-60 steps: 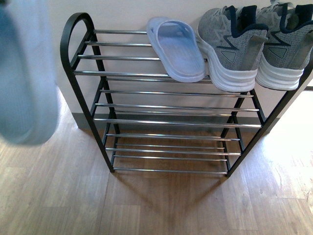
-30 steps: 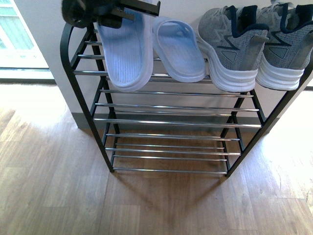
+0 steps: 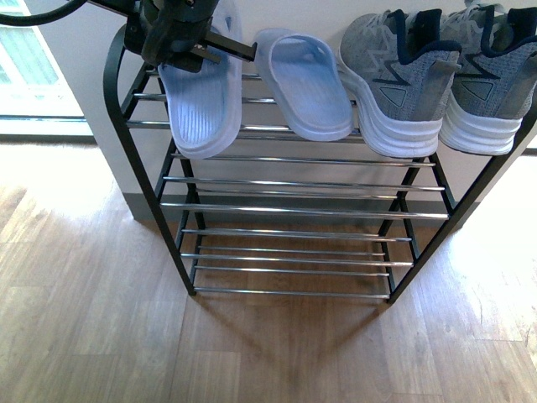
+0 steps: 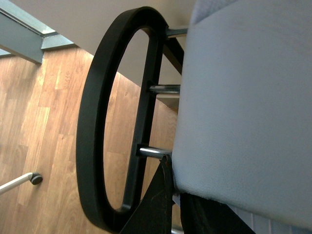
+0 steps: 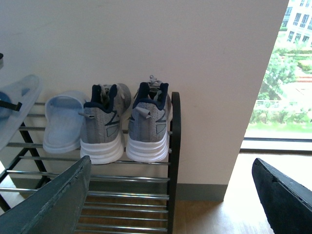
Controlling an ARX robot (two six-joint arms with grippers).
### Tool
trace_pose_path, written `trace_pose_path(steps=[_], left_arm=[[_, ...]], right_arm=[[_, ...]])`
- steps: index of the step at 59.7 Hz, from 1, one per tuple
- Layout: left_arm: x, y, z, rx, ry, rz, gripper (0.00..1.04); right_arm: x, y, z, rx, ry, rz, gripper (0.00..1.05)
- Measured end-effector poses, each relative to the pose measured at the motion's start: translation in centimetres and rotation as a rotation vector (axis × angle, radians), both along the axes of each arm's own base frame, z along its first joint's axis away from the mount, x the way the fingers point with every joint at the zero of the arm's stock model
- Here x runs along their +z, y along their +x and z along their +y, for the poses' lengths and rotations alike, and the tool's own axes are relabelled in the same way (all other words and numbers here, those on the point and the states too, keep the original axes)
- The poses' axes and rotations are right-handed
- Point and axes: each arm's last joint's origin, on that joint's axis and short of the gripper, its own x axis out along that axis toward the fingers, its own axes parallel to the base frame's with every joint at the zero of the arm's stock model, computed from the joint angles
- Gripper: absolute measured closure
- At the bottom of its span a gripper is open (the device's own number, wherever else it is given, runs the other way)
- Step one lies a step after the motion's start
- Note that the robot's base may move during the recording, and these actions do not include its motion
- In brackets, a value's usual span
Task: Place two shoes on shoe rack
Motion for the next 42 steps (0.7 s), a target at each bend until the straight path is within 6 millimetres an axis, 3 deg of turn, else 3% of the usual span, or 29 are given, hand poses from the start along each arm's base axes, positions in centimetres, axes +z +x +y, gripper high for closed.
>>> trace_pose_path(steps=[12,30,42], left_arm=[[-0.6,1.2,-0.1,0.01,0.035,0.002,1.0],[-0.1,0.6,-0.3,-0.053,-0.038,0.019,0.52],[3.5,-2.5,-0.1,-0.107,-0.18,-0.02,0.22]], right_arm=[[0.0,0.0,0.0,0.0,0.0,0.0,0.09],[0.0,0.0,0.0,0.0,0.0,0.0,0.09],[0.0,0.0,0.0,0.0,0.0,0.0,0.09]])
